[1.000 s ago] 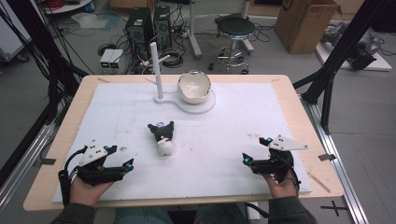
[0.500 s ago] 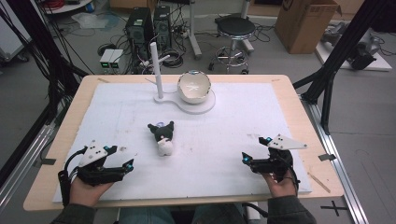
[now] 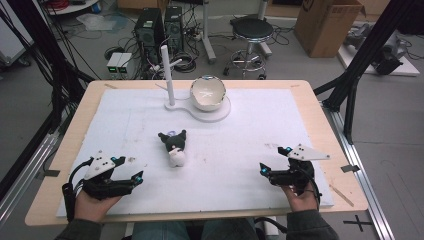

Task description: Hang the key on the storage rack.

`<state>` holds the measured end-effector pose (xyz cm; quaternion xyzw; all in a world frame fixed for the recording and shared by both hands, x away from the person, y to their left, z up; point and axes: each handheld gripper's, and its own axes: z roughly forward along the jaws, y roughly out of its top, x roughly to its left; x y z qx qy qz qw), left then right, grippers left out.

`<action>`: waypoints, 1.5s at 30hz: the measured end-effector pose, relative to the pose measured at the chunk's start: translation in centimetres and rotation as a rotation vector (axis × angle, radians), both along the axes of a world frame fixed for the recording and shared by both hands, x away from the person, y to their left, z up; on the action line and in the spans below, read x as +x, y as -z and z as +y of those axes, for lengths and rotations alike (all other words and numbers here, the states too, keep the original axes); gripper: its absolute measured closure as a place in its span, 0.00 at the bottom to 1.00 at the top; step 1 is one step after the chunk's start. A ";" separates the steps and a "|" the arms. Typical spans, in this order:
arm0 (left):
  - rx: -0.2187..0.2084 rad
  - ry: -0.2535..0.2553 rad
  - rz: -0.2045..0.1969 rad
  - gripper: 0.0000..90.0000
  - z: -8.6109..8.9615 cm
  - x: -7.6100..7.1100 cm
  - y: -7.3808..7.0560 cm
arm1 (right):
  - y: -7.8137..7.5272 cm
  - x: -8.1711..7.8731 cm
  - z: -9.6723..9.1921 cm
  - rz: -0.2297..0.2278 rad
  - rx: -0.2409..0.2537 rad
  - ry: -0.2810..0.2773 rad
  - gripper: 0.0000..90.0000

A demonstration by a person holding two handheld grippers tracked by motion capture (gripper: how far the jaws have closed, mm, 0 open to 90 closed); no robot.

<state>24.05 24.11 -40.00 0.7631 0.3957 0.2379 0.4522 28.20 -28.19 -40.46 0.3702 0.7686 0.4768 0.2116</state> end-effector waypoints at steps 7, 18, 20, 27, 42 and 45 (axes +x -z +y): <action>-0.003 -0.011 -0.001 0.24 0.2 -0.2 0.0 | 0.0 0.2 0.3 -0.007 0.003 -0.011 0.12; -0.006 -0.011 -0.007 0.24 0.1 -0.4 0.0 | -0.5 0.3 0.7 -0.010 0.010 -0.025 0.12; -0.003 -0.008 -0.008 0.24 0.1 -0.4 0.0 | -0.7 0.5 0.8 -0.019 0.009 -0.031 0.12; -0.006 -0.009 -0.009 0.24 0.1 -0.3 0.0 | -1.4 0.9 1.2 0.007 0.024 -0.045 0.12; -0.010 -0.001 -0.010 0.24 0.0 -0.2 0.0 | -5.2 3.3 4.3 0.047 -0.001 -0.104 0.12; -0.011 -0.003 -0.009 0.24 0.1 -0.2 0.0 | -5.6 3.5 4.8 0.056 -0.009 -0.103 0.12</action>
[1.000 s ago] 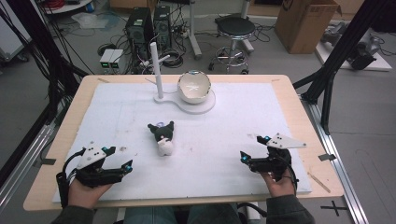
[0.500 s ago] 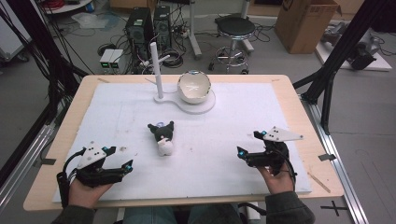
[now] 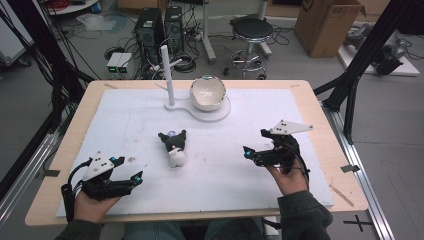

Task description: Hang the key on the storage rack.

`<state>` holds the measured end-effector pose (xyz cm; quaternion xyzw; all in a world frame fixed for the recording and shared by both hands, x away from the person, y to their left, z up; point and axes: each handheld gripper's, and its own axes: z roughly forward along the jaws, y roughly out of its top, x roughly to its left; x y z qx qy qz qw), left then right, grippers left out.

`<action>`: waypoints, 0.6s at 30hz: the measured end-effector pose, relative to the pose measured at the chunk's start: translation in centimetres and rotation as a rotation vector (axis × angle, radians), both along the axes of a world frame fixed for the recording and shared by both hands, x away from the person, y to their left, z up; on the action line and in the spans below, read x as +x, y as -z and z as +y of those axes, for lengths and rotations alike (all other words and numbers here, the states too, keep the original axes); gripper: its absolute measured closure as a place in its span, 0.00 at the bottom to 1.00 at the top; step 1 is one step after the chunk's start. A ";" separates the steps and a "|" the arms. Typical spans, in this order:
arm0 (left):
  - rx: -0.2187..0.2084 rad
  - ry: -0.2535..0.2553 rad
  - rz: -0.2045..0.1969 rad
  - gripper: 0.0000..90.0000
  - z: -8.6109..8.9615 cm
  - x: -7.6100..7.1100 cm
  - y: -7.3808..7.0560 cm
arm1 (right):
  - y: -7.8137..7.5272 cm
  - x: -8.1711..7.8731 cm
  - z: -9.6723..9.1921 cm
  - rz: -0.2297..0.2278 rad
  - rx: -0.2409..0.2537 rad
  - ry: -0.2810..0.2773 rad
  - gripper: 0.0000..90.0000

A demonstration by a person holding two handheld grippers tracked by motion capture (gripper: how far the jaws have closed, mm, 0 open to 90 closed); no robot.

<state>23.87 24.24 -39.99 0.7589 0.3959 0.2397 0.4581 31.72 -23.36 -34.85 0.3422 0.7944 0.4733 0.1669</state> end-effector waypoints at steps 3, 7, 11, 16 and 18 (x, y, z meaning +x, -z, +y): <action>-0.001 0.003 0.001 0.24 0.1 0.0 0.0 | -0.8 0.5 1.1 -0.002 -0.005 -0.022 0.12; -0.004 -0.002 -0.002 0.24 0.2 -0.1 -0.1 | -1.8 1.0 2.1 0.007 0.001 -0.043 0.12; -0.004 0.001 -0.001 0.24 0.2 0.0 0.0 | -2.6 1.2 2.9 0.002 -0.002 -0.055 0.12; -0.004 0.002 -0.003 0.24 0.1 0.0 0.0 | -3.5 1.4 4.2 0.000 -0.002 -0.080 0.12; 0.000 0.006 -0.004 0.24 0.2 -0.1 -0.1 | -3.6 1.6 4.8 0.007 -0.001 -0.090 0.12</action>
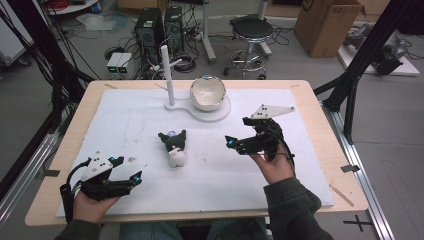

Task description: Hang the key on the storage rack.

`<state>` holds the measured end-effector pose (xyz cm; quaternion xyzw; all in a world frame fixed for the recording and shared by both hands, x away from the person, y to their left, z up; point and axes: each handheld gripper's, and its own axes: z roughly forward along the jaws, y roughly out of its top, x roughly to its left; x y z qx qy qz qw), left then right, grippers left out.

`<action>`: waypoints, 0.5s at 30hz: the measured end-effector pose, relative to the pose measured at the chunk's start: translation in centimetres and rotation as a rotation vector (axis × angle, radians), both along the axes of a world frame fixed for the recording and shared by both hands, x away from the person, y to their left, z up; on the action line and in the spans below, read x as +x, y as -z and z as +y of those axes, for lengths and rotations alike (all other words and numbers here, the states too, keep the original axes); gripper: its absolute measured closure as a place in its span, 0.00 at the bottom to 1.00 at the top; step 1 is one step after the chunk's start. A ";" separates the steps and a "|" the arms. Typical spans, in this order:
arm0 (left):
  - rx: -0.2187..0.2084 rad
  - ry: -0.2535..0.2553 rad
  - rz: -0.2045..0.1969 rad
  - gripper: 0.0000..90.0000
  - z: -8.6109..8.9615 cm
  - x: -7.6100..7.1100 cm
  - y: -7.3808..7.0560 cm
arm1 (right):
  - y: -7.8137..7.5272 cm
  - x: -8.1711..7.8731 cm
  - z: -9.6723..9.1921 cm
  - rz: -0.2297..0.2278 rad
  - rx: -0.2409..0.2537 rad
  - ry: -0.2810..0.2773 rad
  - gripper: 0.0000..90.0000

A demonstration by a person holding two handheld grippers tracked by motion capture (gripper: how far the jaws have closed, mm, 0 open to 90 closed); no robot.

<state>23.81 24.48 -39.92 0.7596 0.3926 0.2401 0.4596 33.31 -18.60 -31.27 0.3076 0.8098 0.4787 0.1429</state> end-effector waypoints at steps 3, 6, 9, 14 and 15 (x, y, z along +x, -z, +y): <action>-0.010 -0.010 -0.002 0.24 0.0 0.0 0.0 | -0.1 0.2 1.1 0.002 -0.008 -0.023 0.12; -0.007 -0.008 -0.003 0.24 0.1 0.0 0.0 | -0.2 0.3 2.3 0.001 -0.012 -0.054 0.12; -0.006 -0.006 -0.003 0.24 0.1 0.1 0.0 | -0.3 0.5 3.5 0.004 -0.024 -0.068 0.12; -0.007 -0.001 -0.002 0.24 0.0 0.1 0.0 | -0.4 0.8 5.0 0.006 -0.029 -0.086 0.12; -0.007 0.001 -0.003 0.24 0.0 0.1 0.0 | -0.3 0.9 5.8 0.006 -0.033 -0.092 0.12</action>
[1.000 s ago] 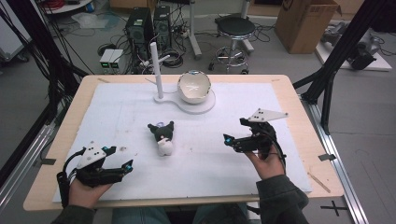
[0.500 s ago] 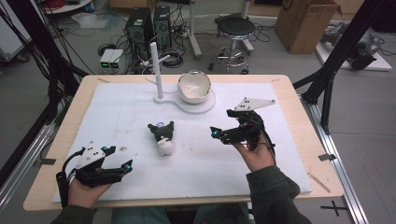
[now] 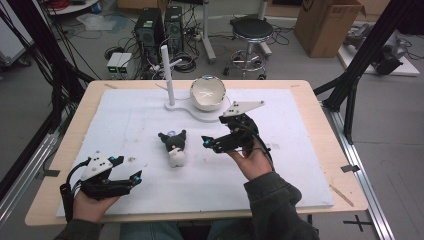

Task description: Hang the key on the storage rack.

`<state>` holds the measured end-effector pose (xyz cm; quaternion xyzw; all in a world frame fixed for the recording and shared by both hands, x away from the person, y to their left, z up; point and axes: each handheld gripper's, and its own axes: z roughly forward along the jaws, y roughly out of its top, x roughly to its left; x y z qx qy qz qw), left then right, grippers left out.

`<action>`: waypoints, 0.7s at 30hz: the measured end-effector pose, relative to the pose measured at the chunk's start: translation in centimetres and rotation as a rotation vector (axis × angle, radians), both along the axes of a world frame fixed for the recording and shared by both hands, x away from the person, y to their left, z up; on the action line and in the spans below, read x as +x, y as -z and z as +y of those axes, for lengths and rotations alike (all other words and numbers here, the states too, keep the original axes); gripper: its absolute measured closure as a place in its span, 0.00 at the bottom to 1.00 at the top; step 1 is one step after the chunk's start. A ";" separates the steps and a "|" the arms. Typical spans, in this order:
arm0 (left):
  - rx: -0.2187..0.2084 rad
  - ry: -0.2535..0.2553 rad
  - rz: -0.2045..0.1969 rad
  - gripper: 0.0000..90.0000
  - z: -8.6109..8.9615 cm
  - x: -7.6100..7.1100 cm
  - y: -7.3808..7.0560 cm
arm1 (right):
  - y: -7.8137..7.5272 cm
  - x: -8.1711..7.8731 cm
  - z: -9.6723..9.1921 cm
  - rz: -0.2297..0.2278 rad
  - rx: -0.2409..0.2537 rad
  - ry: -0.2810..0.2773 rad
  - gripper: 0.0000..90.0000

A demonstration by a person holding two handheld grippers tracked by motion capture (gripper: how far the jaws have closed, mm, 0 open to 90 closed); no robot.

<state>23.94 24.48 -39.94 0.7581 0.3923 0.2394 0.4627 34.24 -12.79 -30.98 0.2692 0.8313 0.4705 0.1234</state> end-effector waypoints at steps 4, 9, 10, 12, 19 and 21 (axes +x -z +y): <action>-0.003 -0.004 0.000 0.24 0.0 0.0 0.0 | 0.3 0.6 1.5 0.018 -0.014 -0.004 0.12; 0.000 -0.005 0.003 0.24 0.1 -0.1 0.1 | 0.5 0.9 2.9 0.021 -0.037 -0.016 0.12; 0.002 -0.003 0.002 0.24 0.2 -0.1 0.1 | 0.5 0.9 3.4 0.020 -0.041 -0.024 0.12; 0.004 -0.003 -0.001 0.24 0.2 0.0 0.1 | 0.6 1.0 3.9 0.024 -0.052 -0.024 0.12; -0.001 -0.006 0.000 0.24 0.2 0.0 0.1 | 1.0 1.5 5.8 0.042 -0.082 -0.026 0.13; 0.001 -0.006 0.002 0.24 0.2 0.0 0.1 | 1.1 1.5 6.2 0.040 -0.087 -0.029 0.13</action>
